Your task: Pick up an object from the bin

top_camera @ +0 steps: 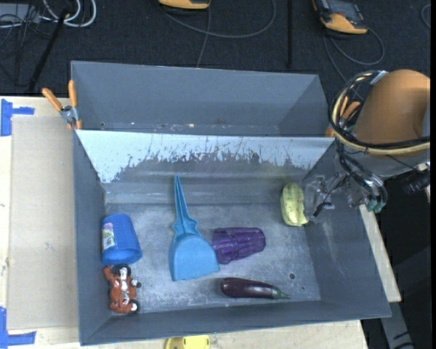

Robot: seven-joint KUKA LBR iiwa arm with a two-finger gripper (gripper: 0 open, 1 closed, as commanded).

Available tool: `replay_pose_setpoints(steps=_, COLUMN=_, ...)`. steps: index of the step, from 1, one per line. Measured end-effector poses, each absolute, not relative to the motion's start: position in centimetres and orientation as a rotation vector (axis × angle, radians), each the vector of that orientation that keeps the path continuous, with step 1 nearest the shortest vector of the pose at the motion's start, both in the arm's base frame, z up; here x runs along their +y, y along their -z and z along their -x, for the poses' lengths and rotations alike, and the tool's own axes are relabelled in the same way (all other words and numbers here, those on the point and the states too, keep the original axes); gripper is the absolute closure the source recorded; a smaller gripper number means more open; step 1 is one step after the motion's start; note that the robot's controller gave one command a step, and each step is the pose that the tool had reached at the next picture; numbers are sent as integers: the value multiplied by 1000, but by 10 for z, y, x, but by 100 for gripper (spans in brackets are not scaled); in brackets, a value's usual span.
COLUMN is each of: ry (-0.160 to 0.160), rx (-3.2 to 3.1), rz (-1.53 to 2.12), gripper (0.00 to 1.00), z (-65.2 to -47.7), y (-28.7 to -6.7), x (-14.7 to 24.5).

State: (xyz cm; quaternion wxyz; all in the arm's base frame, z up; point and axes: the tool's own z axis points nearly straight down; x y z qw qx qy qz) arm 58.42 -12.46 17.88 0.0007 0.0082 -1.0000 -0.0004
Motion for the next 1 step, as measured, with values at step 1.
replay_pose_setpoints(steps=1, ry=1, rx=-3141, rz=108, gripper=0, z=-602, y=-172, x=-109)
